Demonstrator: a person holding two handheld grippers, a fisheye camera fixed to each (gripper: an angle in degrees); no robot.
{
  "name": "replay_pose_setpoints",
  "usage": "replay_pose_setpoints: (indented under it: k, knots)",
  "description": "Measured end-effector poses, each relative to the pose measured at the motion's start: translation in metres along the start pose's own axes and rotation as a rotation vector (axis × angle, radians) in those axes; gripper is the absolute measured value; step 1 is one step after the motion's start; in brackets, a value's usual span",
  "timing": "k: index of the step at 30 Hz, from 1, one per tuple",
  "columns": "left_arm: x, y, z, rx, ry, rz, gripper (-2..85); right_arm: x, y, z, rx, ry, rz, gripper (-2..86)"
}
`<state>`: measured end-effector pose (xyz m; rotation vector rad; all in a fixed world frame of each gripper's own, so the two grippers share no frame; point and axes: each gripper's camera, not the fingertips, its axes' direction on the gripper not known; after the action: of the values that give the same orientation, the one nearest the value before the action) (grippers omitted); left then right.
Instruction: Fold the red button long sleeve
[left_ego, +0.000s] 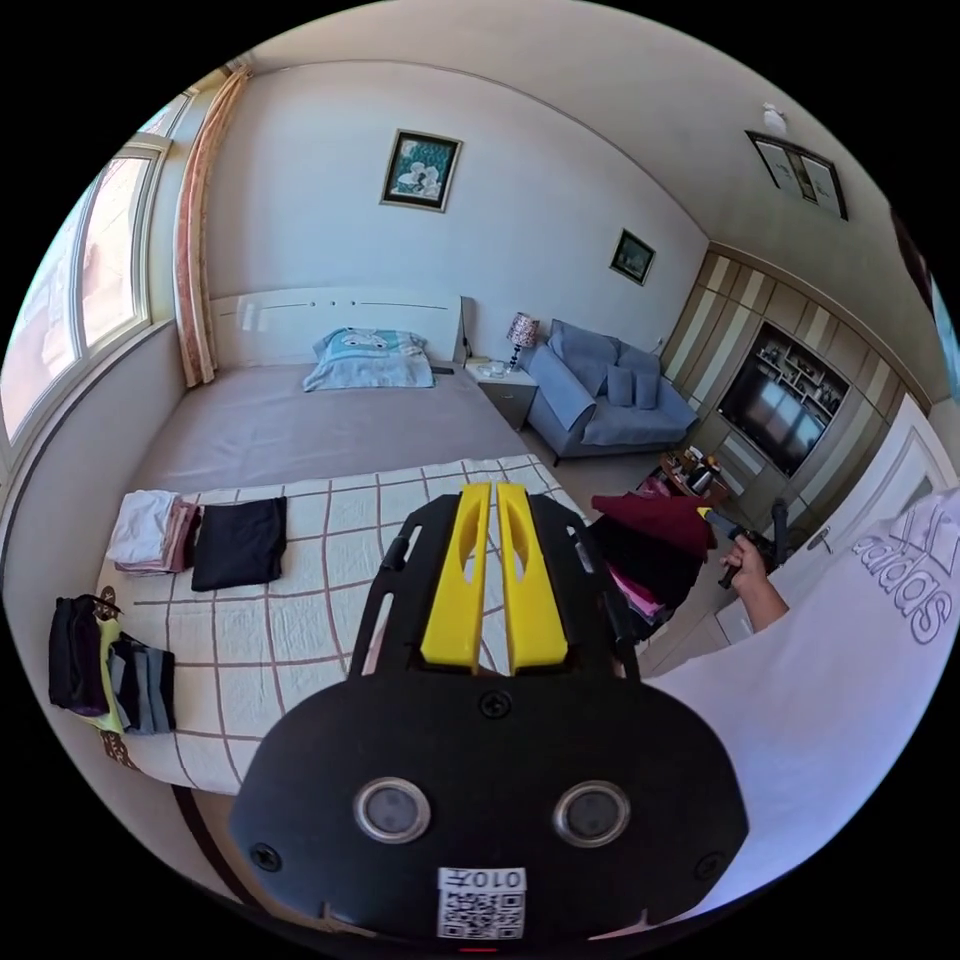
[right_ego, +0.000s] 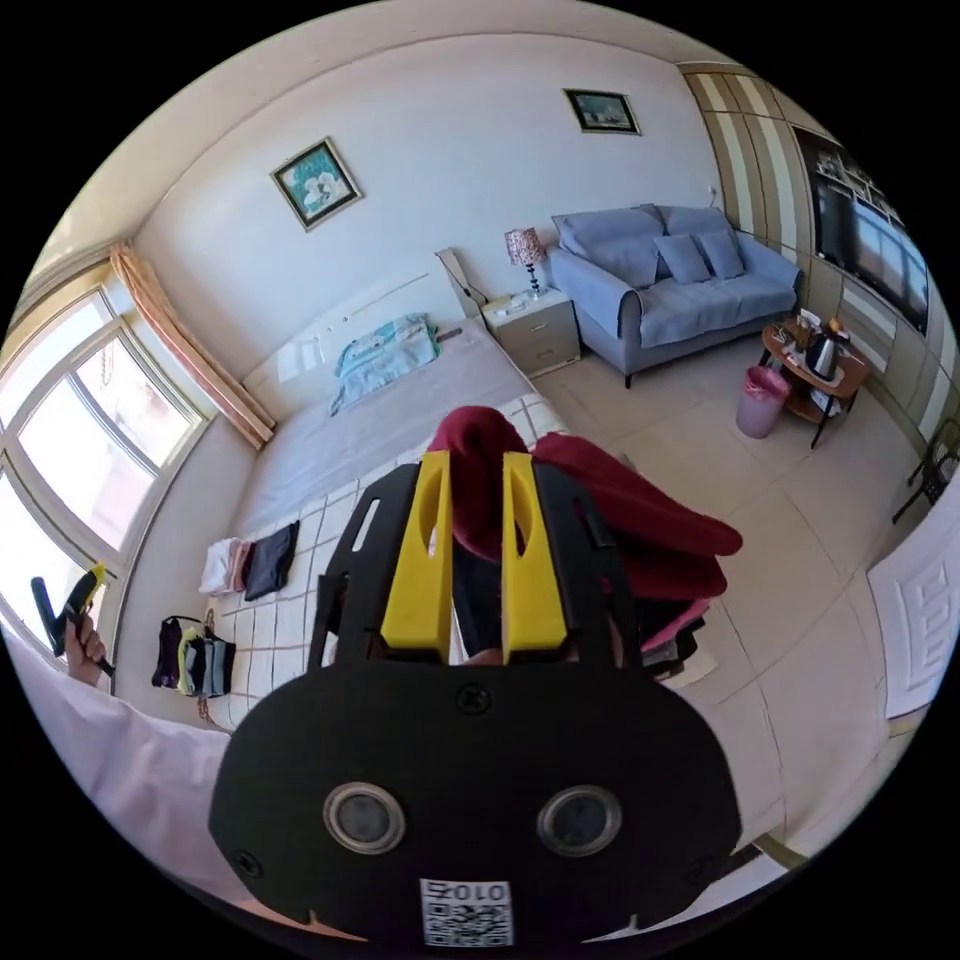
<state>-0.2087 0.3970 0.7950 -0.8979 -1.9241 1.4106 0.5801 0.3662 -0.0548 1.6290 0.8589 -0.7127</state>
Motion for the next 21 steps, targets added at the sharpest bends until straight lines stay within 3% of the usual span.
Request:
replay_pose_setpoints:
  k: [3,10,19,21]
  knots:
    - [0.005,-0.006,0.015,-0.011,-0.003,0.042,7.3,-0.030,-0.028,-0.017,0.044,-0.053,-0.126,8.1]
    - [0.059,-0.046,0.044,-0.016,-0.064,0.407,15.0,-0.140,-0.045,-0.055,0.065,-0.290,-0.453,8.0]
    - [0.081,-0.082,0.042,-0.020,-0.141,0.740,15.5,-0.264,-0.004,-0.055,-0.064,-0.687,-0.718,7.8]
    - [0.069,-0.080,0.037,-0.071,-0.057,0.789,14.0,-0.286,0.004,-0.060,-0.072,-0.701,-0.768,7.7]
